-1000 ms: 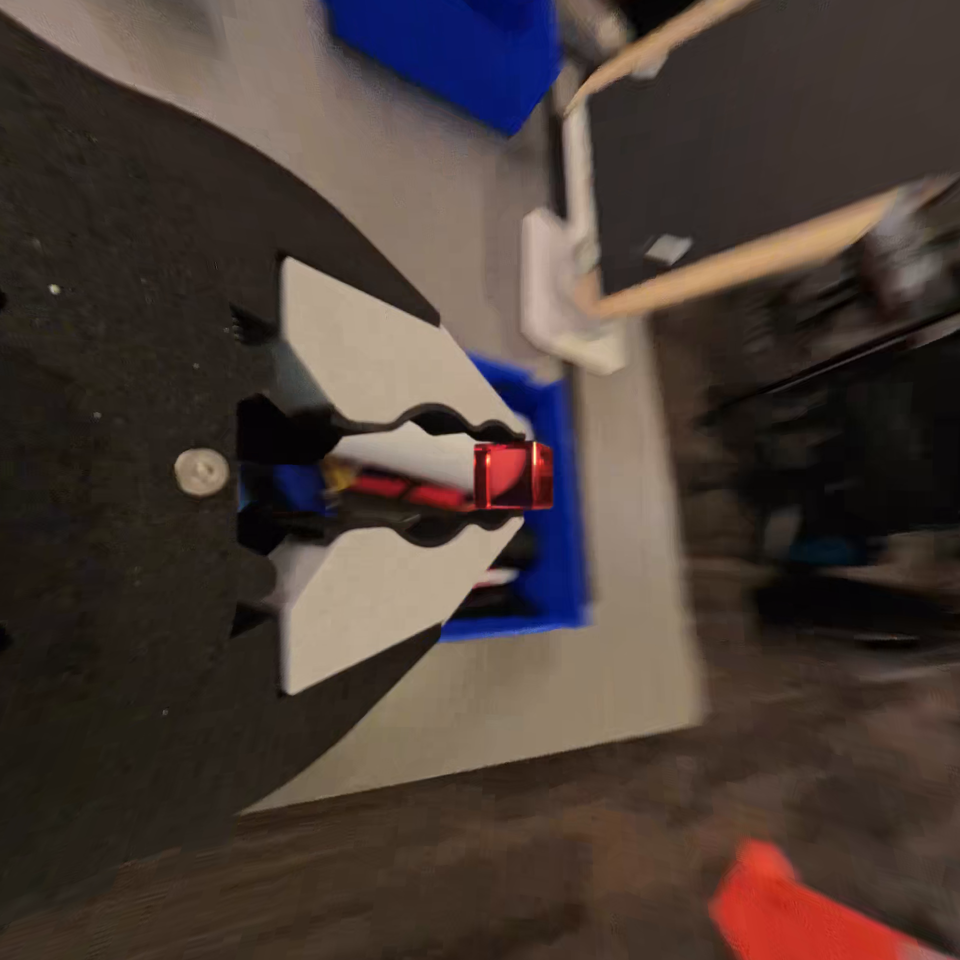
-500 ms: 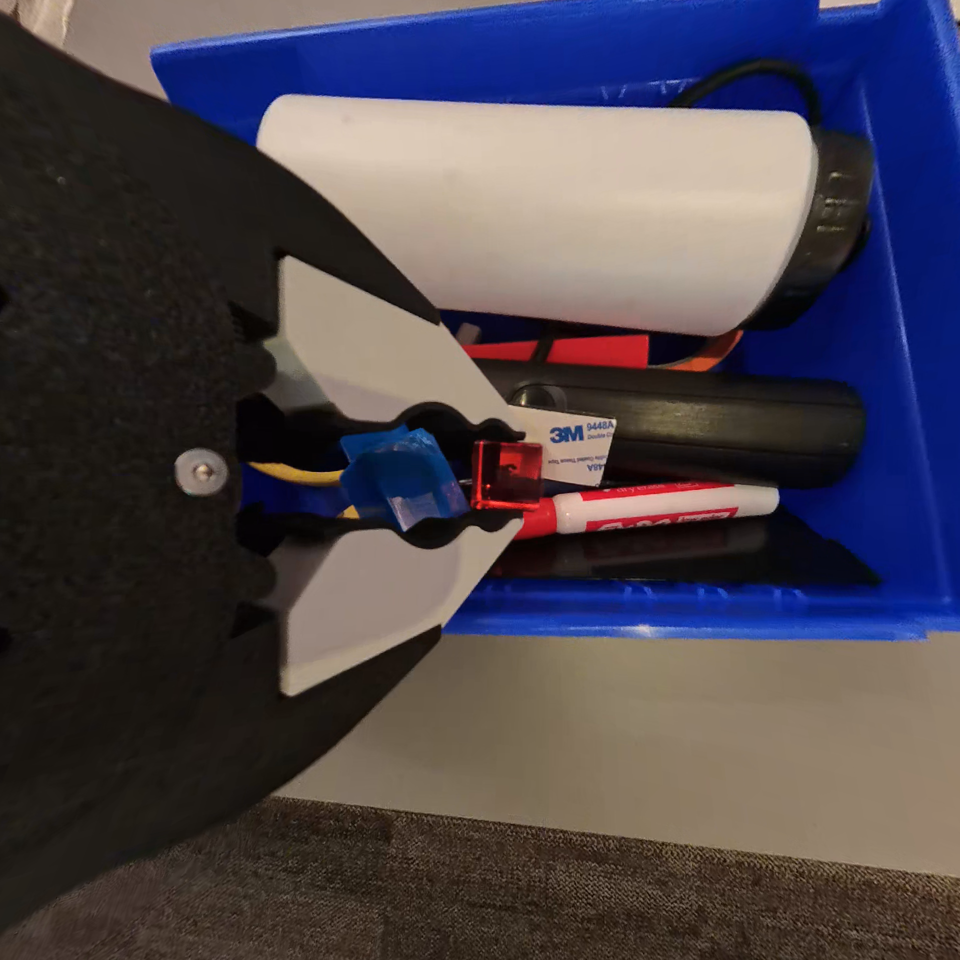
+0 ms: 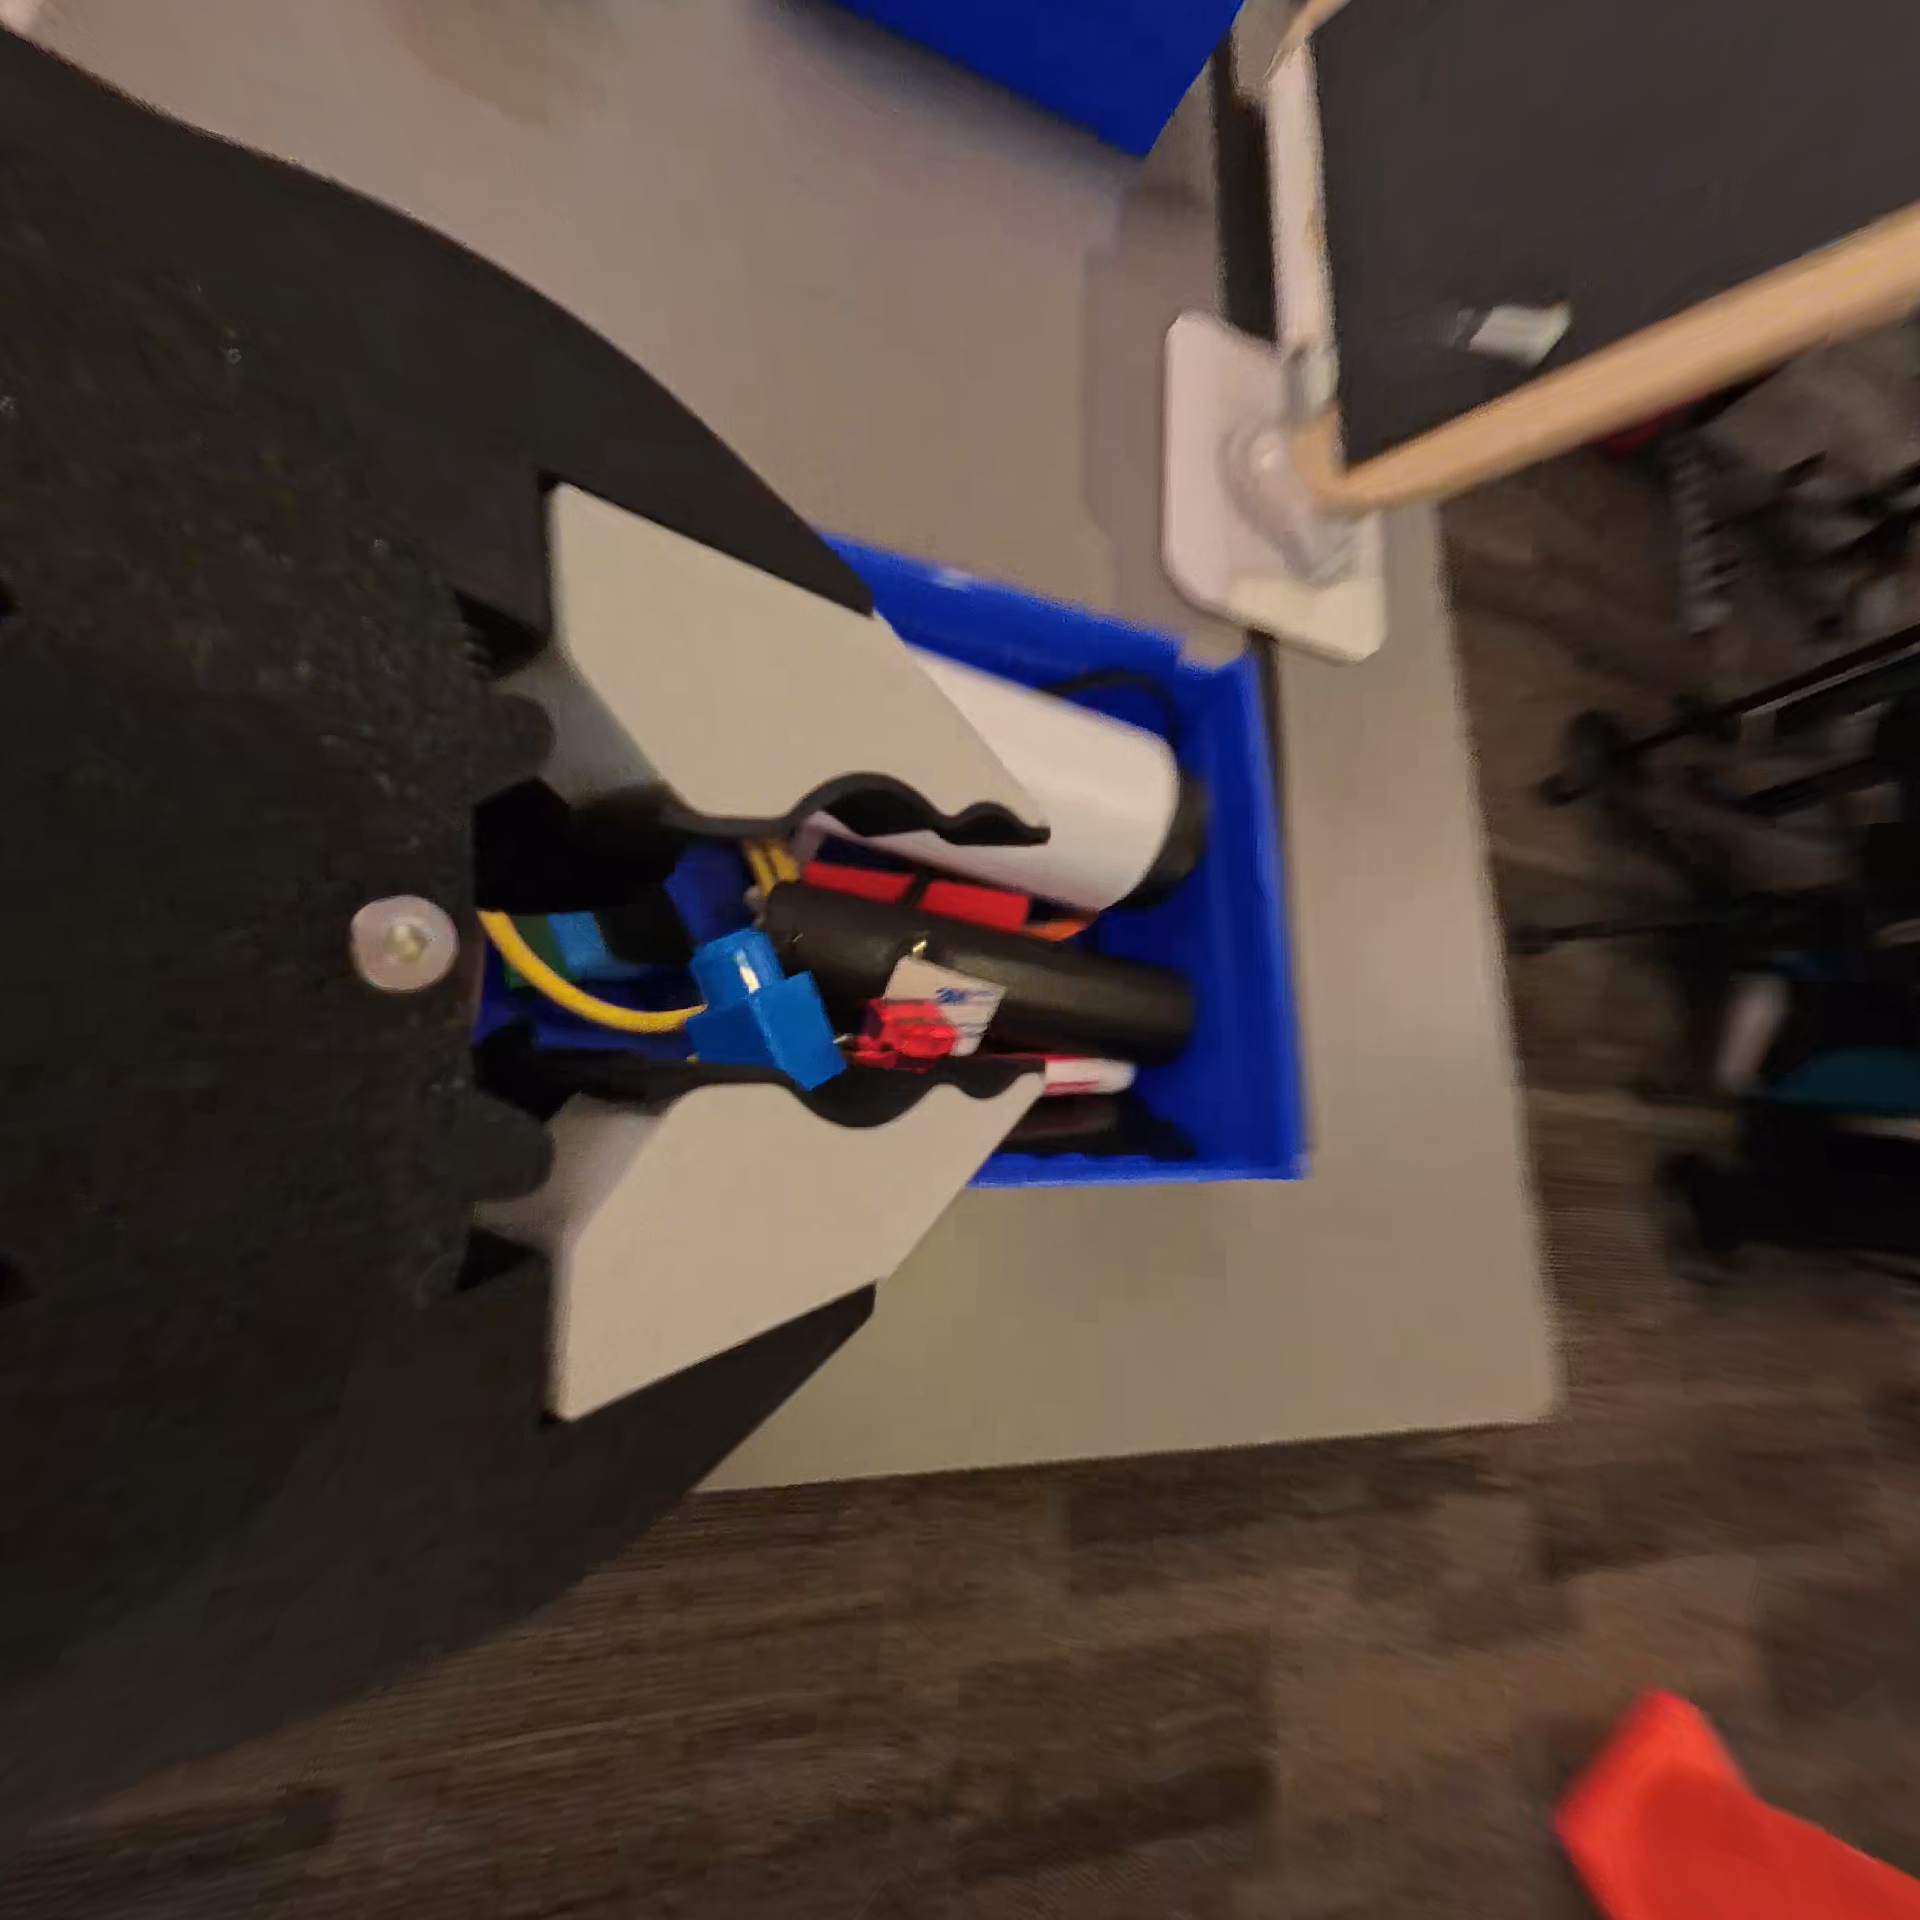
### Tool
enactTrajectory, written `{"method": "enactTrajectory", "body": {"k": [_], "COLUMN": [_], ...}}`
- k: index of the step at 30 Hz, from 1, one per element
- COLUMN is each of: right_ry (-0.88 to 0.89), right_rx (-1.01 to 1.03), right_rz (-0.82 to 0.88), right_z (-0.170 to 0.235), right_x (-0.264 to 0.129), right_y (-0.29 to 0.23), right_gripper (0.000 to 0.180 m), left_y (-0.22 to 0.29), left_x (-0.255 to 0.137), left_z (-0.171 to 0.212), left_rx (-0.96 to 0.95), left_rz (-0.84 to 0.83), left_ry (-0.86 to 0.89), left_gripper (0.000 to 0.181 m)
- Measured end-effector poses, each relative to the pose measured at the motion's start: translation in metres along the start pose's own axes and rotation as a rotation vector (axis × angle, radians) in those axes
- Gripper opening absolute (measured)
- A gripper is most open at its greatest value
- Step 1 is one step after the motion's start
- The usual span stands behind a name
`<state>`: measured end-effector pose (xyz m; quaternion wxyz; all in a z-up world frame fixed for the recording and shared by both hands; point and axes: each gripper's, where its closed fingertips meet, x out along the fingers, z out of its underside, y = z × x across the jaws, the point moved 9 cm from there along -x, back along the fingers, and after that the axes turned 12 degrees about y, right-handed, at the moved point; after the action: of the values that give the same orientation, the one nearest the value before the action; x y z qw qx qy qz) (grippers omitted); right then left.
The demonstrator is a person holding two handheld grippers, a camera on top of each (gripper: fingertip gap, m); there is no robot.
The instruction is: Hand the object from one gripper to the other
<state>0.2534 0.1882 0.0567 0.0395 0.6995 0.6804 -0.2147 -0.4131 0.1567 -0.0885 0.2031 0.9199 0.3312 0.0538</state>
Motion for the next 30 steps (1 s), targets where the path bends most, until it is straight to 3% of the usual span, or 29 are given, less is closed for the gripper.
{"method": "enactTrajectory", "body": {"k": [7, 10, 15, 19, 21, 25, 30], "right_ry": [0.648, 0.759, 0.761, 0.843, 0.821, 0.768, 0.349], "right_rx": [-0.141, -0.213, -0.321, -0.403, -0.419, -0.555, -0.488], "right_rz": [-0.21, -0.31, -0.399, -0.209, -0.171, -0.301, -0.601], "right_z": [-0.068, -0.079, -0.076, -0.061, -0.048, 0.004, 0.149], "right_x": [-0.101, -0.123, -0.117, -0.083, -0.067, -0.031, 0.016], "right_y": [-0.073, -0.113, -0.178, -0.216, -0.244, -0.307, -0.352], "right_gripper": [0.044, 0.045, 0.051, 0.05, 0.051, 0.05, 0.047], "left_y": [0.001, 0.003, 0.008, 0.009, 0.009, 0.01, 0.009], "left_x": [0.002, 0.004, 0.003, 0.001, -0.001, -0.008, -0.014], "left_z": [0.004, 0.006, 0.007, 0.007, 0.006, -0.001, -0.01], "left_rx": [0.004, 0.013, 0.049, 0.106, 0.152, 0.339, 0.554], "left_rz": [0.005, 0.013, 0.025, 0.007, -0.028, -0.098, -0.131], "left_ry": [-0.035, -0.059, -0.068, -0.078, -0.078, -0.043, -0.113], "left_gripper": [0.042, 0.041, 0.041, 0.043, 0.047, 0.049, 0.049]}}
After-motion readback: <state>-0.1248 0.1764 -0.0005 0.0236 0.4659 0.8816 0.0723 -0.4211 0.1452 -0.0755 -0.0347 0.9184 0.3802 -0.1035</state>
